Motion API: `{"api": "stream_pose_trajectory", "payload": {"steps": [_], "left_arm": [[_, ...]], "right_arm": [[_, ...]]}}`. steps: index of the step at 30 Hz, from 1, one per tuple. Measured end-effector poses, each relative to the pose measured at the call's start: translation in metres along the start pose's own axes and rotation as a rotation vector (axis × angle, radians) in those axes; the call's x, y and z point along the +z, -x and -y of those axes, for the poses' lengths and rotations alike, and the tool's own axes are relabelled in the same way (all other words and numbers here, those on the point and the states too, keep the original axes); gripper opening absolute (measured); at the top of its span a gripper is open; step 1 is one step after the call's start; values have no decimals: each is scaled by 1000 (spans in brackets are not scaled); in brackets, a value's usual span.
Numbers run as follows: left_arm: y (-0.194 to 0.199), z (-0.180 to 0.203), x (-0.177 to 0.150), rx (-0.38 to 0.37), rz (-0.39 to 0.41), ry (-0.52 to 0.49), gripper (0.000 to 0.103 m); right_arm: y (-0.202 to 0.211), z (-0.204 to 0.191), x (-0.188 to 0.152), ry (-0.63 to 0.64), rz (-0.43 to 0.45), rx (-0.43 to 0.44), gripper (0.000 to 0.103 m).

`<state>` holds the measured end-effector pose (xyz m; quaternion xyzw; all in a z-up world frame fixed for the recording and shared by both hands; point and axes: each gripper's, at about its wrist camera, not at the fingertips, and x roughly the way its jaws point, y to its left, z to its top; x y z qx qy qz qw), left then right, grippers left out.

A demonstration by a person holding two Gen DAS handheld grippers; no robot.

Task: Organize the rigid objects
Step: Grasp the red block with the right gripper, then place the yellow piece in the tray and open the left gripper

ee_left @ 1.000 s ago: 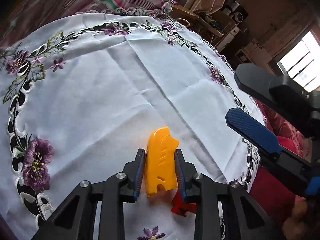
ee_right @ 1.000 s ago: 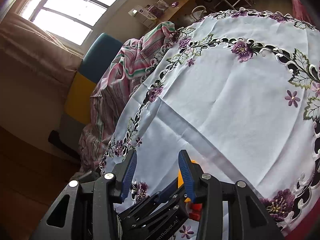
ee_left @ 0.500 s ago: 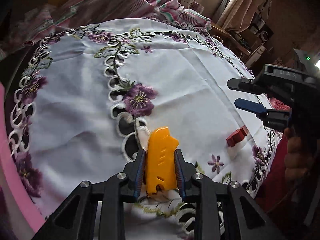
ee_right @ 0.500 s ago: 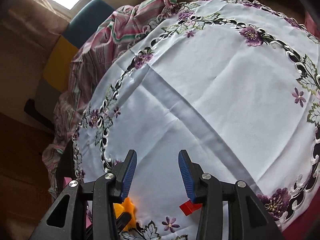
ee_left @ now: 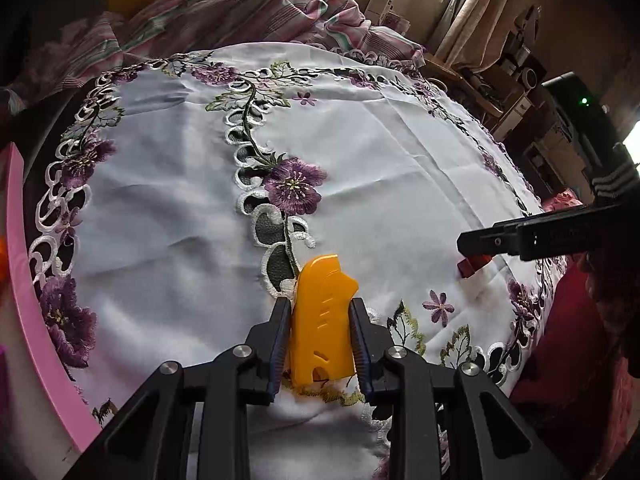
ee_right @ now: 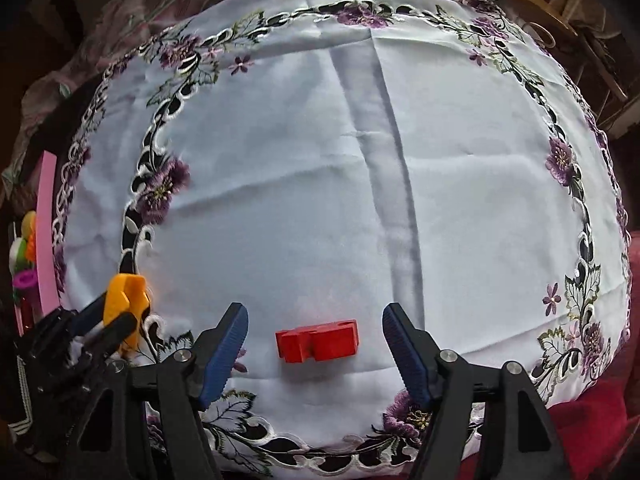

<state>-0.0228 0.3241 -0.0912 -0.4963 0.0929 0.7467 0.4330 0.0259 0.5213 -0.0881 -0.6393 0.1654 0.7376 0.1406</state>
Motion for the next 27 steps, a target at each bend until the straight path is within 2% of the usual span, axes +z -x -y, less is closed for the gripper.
{"api": "stream_pose_trajectory", "payload": {"steps": [2, 3, 4, 6, 10, 15, 20, 21, 27], "left_arm": [[1, 1, 0, 5, 3, -1, 29], [2, 1, -1, 8, 5, -1, 29], [4, 0, -2, 11, 8, 1, 29], [8, -2, -3, 10, 15, 10, 28], [25, -9, -6, 0, 40, 35, 28], [54, -11, -10, 3, 100, 27, 28], [80, -26, -15, 8, 141, 64, 28], [88, -34, -18, 8, 151, 84, 28], [135, -88, -43, 60, 221, 214, 28]], "right_arm": [[-8, -7, -2, 36, -38, -23, 70], [-11, -11, -3, 57, -44, -46, 50], [-13, -15, -3, 75, -48, -80, 46], [-14, -24, -4, 110, -37, -125, 46], [-7, -43, -6, 135, 17, -111, 46], [6, -68, 2, 81, 138, 27, 46], [-5, -100, 16, 69, 205, 100, 46], [-12, -106, 27, 71, 209, 103, 46], [-24, -119, 21, 146, 250, 57, 46]]}}
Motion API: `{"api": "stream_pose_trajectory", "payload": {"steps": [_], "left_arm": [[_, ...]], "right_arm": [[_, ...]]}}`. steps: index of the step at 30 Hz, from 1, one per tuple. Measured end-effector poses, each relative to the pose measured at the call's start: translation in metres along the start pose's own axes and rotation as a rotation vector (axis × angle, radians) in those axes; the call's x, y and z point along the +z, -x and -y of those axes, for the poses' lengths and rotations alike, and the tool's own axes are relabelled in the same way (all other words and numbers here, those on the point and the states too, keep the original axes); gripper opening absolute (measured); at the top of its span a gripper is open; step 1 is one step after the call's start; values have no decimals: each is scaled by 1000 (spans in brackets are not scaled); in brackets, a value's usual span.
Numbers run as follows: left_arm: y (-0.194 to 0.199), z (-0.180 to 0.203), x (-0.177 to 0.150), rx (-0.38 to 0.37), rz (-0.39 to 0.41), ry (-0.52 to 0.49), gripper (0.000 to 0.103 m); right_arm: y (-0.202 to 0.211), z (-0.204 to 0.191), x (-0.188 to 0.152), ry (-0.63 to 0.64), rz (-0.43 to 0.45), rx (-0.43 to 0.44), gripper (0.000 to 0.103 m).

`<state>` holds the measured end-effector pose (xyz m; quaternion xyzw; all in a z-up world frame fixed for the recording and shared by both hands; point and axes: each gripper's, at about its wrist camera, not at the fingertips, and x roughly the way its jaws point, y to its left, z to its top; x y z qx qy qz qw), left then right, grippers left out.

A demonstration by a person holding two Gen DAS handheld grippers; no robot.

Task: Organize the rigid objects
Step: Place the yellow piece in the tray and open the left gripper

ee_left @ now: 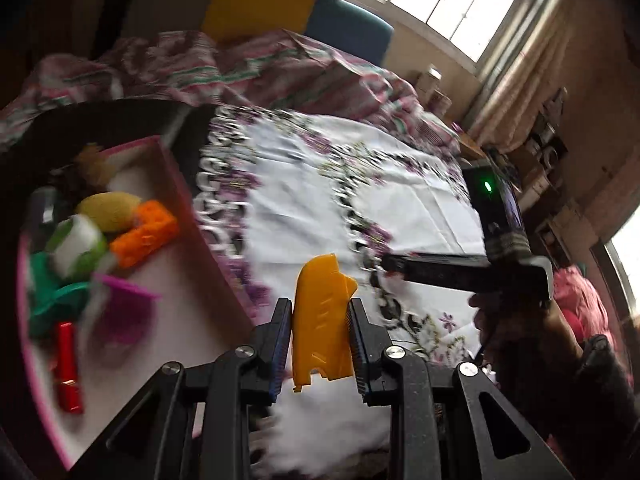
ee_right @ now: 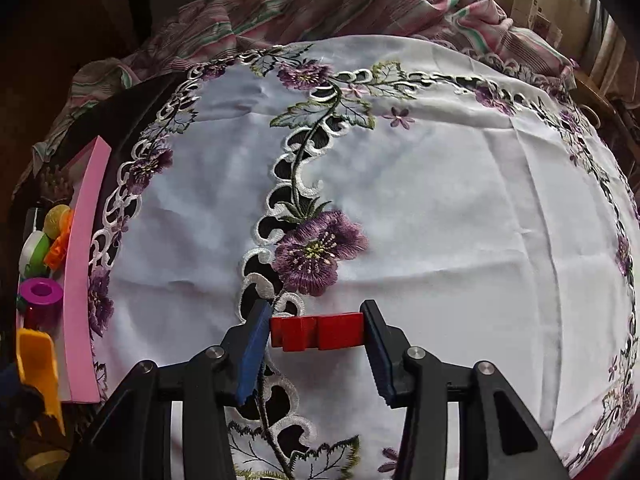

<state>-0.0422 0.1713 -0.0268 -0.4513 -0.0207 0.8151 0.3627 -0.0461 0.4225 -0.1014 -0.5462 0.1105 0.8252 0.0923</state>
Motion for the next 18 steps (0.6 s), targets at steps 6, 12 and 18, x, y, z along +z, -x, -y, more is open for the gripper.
{"api": "stream_pose_trajectory", "payload": {"steps": [6, 12, 18], "left_arm": [[29, -70, -21, 113, 8, 128, 28], [28, -112, -46, 184, -31, 240, 28], [22, -114, -44, 228, -26, 228, 28]], "right_arm": [[2, -1, 1, 26, 3, -6, 46], [2, -7, 1, 55, 5, -15, 46], [2, -12, 0, 81, 7, -25, 46]]}}
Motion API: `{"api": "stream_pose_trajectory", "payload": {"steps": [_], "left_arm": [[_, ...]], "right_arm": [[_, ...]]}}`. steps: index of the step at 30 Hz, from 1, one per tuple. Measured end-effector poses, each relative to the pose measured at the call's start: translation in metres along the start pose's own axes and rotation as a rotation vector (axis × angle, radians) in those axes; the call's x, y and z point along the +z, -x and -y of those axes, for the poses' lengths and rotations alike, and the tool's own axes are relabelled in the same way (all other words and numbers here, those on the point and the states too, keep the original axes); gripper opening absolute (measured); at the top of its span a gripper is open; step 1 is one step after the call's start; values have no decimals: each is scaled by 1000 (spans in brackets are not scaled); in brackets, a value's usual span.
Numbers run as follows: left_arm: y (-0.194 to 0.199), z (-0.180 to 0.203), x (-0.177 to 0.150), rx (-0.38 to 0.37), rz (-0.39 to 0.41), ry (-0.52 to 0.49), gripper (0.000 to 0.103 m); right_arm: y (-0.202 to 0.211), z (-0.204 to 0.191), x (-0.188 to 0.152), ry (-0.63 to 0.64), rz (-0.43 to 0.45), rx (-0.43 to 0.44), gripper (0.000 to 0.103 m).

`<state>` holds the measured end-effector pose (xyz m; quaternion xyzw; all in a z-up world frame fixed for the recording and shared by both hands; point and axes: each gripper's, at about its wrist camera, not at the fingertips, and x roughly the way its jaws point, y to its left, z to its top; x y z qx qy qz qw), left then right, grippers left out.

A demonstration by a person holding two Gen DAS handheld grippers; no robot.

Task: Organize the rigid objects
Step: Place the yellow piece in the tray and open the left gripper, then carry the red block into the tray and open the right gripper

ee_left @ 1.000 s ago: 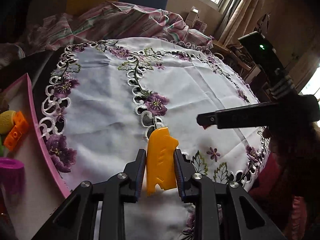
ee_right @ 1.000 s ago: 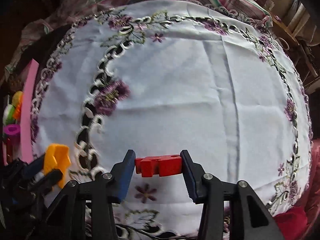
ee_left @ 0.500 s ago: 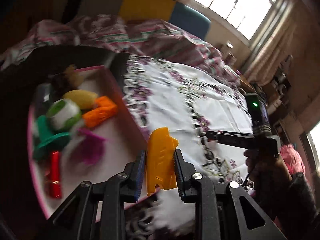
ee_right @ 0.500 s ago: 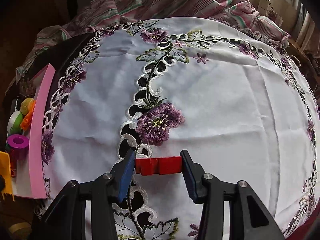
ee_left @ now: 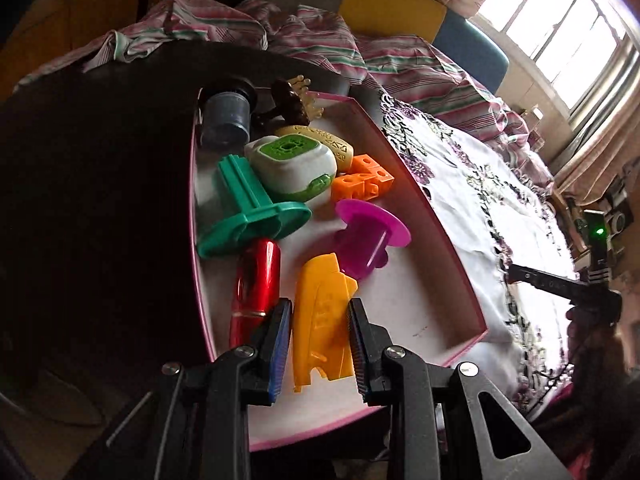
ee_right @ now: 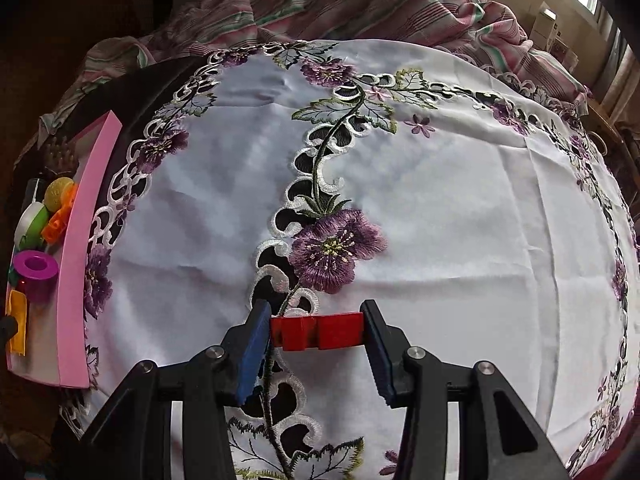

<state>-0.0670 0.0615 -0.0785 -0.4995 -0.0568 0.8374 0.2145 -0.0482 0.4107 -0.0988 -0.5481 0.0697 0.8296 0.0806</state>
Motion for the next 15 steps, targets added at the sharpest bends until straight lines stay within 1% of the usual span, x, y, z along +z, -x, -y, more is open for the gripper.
{"api": "stream_pose_trajectory", "payload": {"steps": [2, 5, 9, 11, 15], "left_arm": [[-4, 1, -1, 11, -9, -4, 29], [-4, 5, -4, 60, 12, -36, 29], [-3, 4, -7, 69, 15, -48, 30], [-1, 5, -8, 66, 22, -53, 34], [6, 9, -8, 98, 51, -77, 34]], "right_arm": [[0, 0, 0, -3, 0, 2, 46], [0, 0, 0, -5, -1, 2, 46], [0, 0, 1, -2, -2, 1, 46], [1, 1, 1, -8, -2, 0, 46], [1, 2, 1, -9, -2, -7, 46]]}}
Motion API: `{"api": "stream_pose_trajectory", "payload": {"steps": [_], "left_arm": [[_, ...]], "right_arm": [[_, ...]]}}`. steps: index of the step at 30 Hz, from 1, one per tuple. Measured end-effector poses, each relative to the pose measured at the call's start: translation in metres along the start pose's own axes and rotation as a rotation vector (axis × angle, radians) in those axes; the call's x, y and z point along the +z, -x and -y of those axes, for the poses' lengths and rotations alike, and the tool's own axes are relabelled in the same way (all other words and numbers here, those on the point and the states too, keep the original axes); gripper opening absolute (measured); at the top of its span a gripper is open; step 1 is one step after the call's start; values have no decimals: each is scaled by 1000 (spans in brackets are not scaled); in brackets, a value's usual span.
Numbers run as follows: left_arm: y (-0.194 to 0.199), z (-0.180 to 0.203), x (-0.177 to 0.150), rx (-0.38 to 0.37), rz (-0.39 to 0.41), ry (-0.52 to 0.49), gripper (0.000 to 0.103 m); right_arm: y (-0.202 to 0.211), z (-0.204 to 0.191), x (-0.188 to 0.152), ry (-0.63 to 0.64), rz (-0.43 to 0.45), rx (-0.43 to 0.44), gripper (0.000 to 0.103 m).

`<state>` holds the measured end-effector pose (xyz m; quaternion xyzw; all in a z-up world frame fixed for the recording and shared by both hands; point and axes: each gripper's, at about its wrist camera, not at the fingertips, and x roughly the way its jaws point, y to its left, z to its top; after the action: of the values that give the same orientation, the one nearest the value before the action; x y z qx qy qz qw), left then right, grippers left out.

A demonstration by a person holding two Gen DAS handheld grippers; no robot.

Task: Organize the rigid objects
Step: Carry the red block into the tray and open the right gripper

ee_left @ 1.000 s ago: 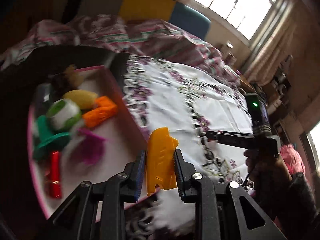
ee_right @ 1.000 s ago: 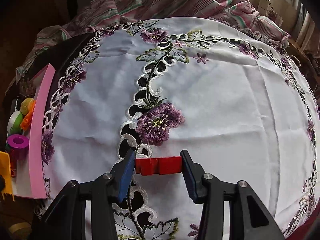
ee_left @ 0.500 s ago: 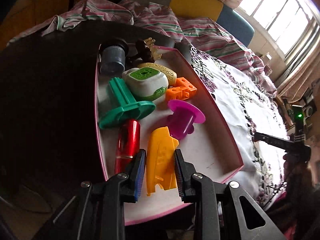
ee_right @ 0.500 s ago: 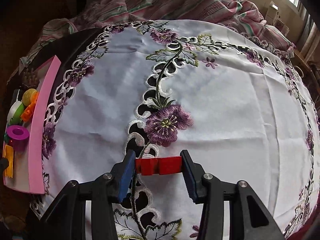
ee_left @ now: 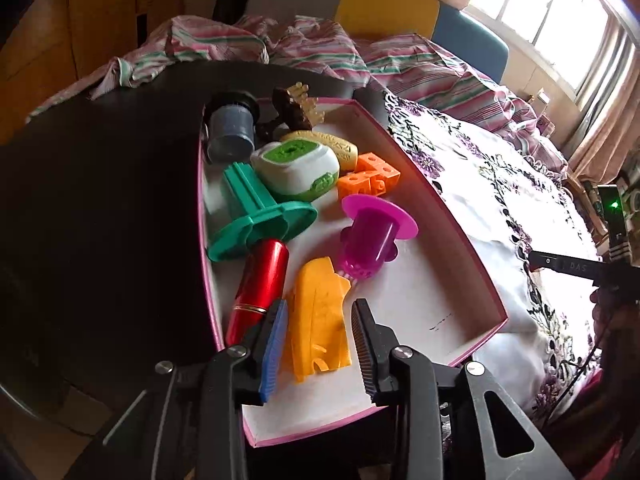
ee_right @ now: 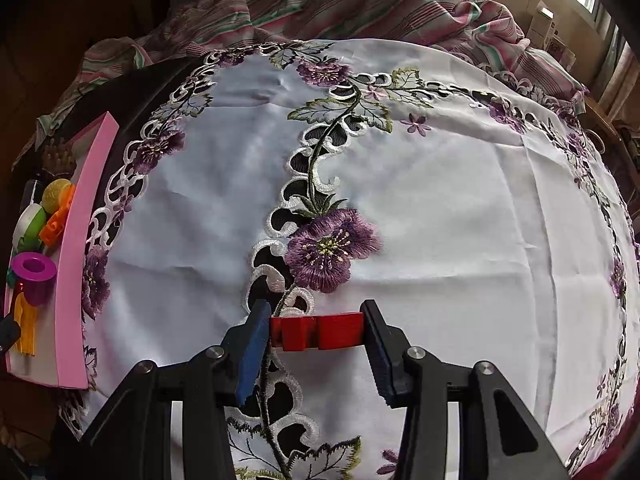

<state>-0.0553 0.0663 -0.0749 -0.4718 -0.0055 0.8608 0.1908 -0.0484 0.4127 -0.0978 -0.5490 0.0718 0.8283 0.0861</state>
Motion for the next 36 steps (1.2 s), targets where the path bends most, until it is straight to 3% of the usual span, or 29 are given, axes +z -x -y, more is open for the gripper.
{"api": "stream_pose_trajectory", "payload": {"steps": [6, 14, 36], "left_arm": [[18, -2, 2, 103, 71, -15, 40], [29, -18, 0, 158, 88, 22, 41], [34, -32, -6, 198, 95, 59, 44]], "right_arm": [[0, -1, -1, 11, 4, -9, 46], [0, -2, -2, 16, 7, -14, 46], [8, -16, -2, 66, 50, 50, 46]]}}
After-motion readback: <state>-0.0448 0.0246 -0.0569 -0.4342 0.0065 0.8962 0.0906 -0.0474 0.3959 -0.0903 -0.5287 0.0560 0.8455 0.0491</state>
